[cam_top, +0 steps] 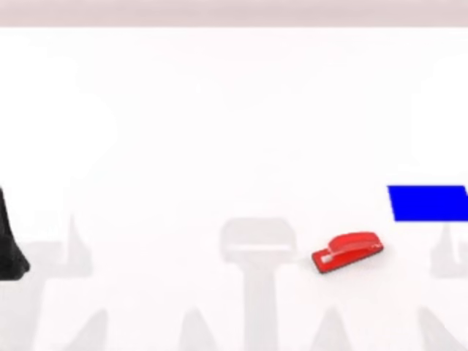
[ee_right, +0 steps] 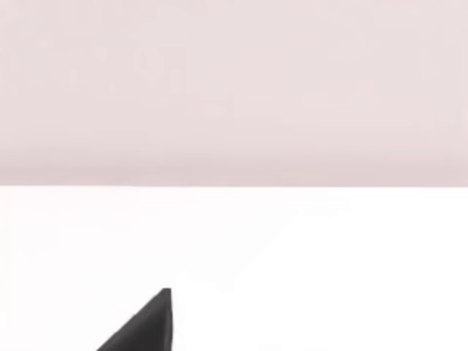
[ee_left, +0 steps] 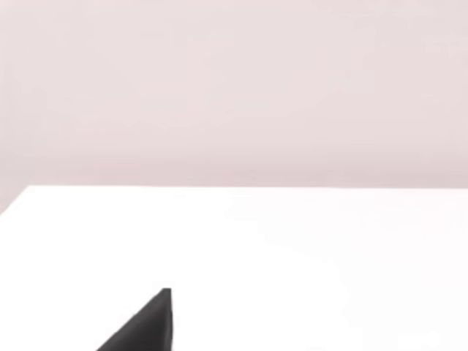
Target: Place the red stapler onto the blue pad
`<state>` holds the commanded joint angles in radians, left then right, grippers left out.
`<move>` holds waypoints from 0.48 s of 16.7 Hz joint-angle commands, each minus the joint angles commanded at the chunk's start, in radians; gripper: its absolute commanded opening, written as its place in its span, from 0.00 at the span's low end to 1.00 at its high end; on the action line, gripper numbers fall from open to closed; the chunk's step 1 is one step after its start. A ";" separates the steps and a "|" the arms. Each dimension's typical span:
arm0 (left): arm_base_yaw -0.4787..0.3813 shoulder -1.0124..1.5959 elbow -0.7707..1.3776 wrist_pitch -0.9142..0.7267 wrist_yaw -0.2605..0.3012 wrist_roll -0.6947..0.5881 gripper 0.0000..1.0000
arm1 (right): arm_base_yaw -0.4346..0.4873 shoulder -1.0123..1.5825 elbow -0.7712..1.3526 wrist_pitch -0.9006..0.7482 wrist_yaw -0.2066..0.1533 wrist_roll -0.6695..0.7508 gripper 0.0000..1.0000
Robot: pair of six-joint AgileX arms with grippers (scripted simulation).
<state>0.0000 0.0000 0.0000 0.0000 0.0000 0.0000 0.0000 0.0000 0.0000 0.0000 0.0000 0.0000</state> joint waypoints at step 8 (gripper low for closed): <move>0.000 0.000 0.000 0.000 0.000 0.000 1.00 | 0.088 0.218 0.217 -0.166 -0.004 -0.182 1.00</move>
<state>0.0000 0.0000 0.0000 0.0000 0.0000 0.0000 0.0880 0.2184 0.2170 -0.1664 -0.0044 -0.1815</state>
